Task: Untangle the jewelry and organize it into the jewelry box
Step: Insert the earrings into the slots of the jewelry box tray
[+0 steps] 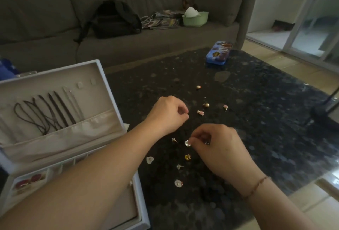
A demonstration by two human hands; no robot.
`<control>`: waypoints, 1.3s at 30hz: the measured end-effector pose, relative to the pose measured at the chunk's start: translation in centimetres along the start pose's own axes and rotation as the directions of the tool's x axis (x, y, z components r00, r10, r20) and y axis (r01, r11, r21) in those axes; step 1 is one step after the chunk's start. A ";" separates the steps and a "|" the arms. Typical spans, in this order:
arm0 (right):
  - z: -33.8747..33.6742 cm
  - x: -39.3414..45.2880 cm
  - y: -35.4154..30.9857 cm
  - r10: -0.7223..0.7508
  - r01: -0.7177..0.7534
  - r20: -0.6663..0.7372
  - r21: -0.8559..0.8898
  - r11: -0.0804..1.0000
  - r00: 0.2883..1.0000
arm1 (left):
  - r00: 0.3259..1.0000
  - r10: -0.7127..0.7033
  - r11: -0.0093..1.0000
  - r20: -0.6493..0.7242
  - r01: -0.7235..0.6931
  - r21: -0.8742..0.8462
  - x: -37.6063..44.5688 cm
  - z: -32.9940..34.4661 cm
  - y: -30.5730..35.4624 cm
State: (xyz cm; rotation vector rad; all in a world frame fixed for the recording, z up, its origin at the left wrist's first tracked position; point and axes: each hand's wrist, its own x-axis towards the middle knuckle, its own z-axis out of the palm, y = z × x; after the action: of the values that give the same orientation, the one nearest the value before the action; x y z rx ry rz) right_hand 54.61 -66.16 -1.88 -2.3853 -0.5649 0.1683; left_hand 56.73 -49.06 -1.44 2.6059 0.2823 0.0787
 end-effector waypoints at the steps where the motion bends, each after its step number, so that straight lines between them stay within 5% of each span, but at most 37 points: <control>1: 0.1 0.2 -0.3 -0.005 0.005 -0.032 0.022 1.000 0.999 | 0.998 0.055 0.998 -0.025 -0.055 -0.032 -1.4 -0.9 -0.1; 5: 1.1 0.0 -3.1 -0.043 0.077 -0.136 0.258 0.963 0.990 | 0.935 0.287 0.953 -0.209 -0.300 -0.034 -8.8 -5.1 -2.1; 9: 3.1 -2.9 -8.9 -0.198 0.154 0.016 0.568 0.809 0.980 | 0.835 0.408 0.911 -0.369 -0.399 0.104 -16.2 -8.2 -6.2; 12: 5.0 -5.0 -13.5 -0.315 0.180 0.105 0.636 0.750 0.943 | 0.814 0.380 0.922 -0.439 -0.370 0.111 -20.2 -9.5 -9.2; 20: 10.1 -6.1 -19.1 -0.313 0.095 0.284 0.583 0.807 0.906 | 0.834 0.219 0.975 -0.506 -0.203 0.088 -26.7 -11.7 -15.4; 25: 12.5 -5.3 -21.0 -0.308 0.186 0.328 0.354 0.917 0.893 | 0.772 -0.086 0.992 -0.630 0.010 -0.123 -28.9 -10.8 -18.8; 31: 15.4 -4.3 -22.9 -0.270 0.154 0.409 0.296 0.943 0.871 | 0.801 -0.338 0.884 -0.495 0.090 -0.459 -27.8 -8.9 -20.3; 39: 16.7 -2.9 -23.7 -0.111 0.007 0.437 0.233 0.973 0.892 | 0.831 -0.308 0.851 -0.464 0.023 -0.524 -27.5 -8.8 -20.6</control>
State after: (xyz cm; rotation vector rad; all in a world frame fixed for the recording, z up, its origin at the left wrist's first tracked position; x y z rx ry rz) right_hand 39.23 -41.55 0.47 -2.1046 -0.7845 0.7324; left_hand 25.07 -33.22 -4.22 1.9753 0.6054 0.7302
